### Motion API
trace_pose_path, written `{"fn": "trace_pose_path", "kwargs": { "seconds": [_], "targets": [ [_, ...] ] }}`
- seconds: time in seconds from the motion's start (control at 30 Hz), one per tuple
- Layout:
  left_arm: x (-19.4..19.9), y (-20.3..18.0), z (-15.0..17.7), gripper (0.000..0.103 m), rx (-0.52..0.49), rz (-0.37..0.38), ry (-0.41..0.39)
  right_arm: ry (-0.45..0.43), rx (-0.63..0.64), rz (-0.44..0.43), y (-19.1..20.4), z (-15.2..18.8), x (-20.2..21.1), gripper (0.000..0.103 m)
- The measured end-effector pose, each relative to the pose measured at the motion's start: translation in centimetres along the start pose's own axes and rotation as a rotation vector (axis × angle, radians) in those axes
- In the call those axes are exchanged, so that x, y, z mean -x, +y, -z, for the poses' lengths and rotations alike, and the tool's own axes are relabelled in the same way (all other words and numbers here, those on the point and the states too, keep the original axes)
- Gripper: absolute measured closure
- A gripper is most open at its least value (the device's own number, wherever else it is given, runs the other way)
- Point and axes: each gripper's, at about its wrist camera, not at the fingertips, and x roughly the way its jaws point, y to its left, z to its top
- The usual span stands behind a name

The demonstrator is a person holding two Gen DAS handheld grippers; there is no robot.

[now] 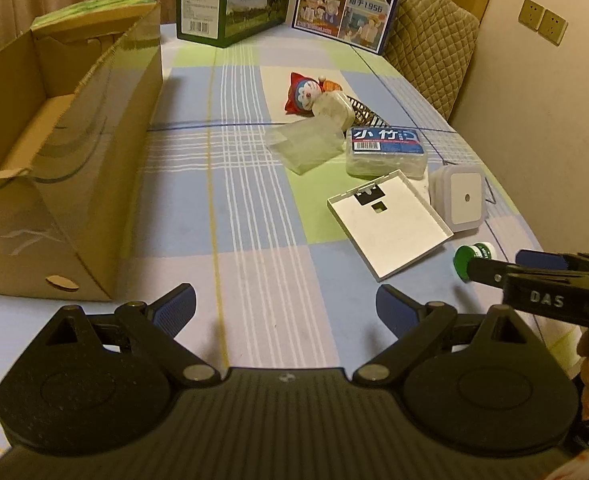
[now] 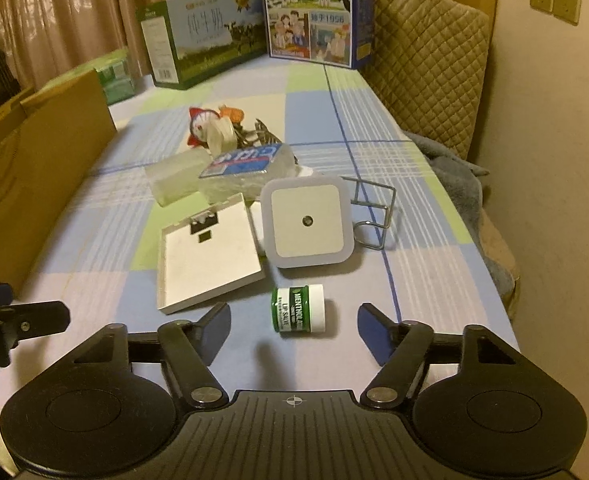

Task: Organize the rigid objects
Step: 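Close the right tool on the green ointment jar while the left tool moves toward the white lid, then grasp the white square lid with the left tool while the right tool holds the jar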

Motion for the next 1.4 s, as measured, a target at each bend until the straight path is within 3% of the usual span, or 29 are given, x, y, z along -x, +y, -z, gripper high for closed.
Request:
{"fn": "trace_pose_path", "kwargs": {
  "seconds": [0.17,0.23,0.57,0.8,0.97,1.23,1.4],
  "targets": [
    [-1.2,0.1,-0.3,0.008,0.010,0.013,0.007,0.034,0.010,0.015,-0.3,-0.2,-1.9,0.056],
    [-1.6,0.1,-0.5,0.008,0.014,0.019,0.008,0.036,0.017,0.018,-0.3,-0.3,-2.3,0.073],
    [-2.1,0.6,-1.0,0.008,0.040,0.039,0.005,-0.044,0.051,0.018,0.4,-1.0,-2.3,0.074],
    [-2.7,0.6,-1.6,0.008,0.057,0.060,0.008,-0.014,0.093,-0.104,1.5,-0.7,-2.8,0.074],
    [-4.3,-0.7,-2.5,0.008,0.064,0.121,0.014,0.015,0.086,-0.165,1.6,-0.2,-2.7,0.075],
    [-7.8,-4.7,-3.2,0.008,0.060,0.111,0.033,-0.067,-0.046,0.063,-1.0,0.2,-0.7,0.075],
    [-9.1,-6.6,-3.0,0.007,0.012,0.068,0.010,-0.071,-0.100,0.120,-2.1,0.2,-0.7,0.075]
  ]
}}
